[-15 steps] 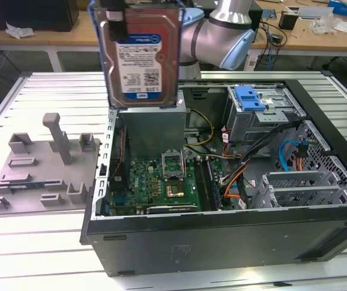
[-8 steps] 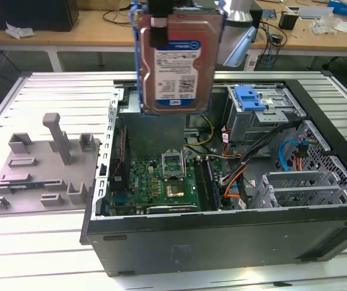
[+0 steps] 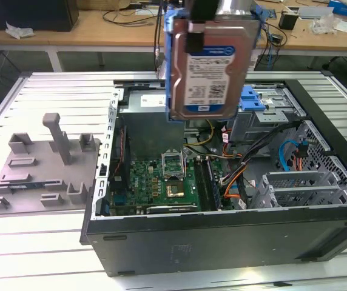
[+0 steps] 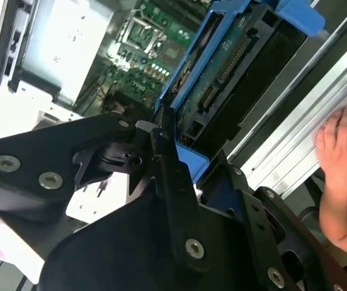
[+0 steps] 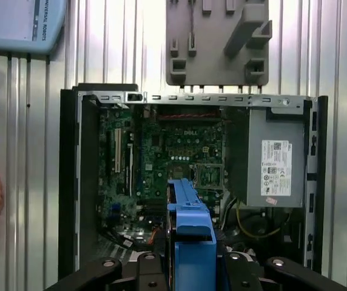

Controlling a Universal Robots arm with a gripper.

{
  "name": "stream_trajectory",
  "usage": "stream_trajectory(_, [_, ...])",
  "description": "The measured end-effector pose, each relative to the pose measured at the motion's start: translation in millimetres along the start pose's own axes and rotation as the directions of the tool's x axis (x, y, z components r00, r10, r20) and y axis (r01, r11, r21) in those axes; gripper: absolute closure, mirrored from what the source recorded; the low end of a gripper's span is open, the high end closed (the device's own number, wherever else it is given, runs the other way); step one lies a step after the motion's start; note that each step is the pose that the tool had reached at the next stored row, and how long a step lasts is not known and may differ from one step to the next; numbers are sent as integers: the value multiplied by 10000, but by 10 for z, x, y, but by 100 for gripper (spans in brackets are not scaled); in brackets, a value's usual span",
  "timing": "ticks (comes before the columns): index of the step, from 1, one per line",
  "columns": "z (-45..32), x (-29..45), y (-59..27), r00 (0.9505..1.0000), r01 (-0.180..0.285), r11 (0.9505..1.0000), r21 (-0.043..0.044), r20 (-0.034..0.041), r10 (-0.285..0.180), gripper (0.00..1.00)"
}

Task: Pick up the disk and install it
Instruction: 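Pick up the disk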

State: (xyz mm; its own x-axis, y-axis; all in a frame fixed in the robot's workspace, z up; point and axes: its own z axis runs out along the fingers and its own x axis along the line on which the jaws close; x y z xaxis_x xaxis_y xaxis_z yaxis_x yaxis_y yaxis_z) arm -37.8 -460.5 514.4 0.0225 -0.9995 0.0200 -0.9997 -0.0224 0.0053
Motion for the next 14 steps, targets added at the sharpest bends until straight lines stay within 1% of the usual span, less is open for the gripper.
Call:
stream_trajectory(3, [1, 55, -154, 10000, -1, 10000, 0, 1, 1, 63])
stream_trajectory(5, [1, 105, -297, 10000, -1, 10000, -1, 1, 1, 63])
stream_trajectory(7, [1, 161, -461, 10000, 1, 10000, 1, 1, -1, 63])
stream_trajectory(14, [1, 166, -473, 10000, 0, 10000, -1, 1, 0, 63])
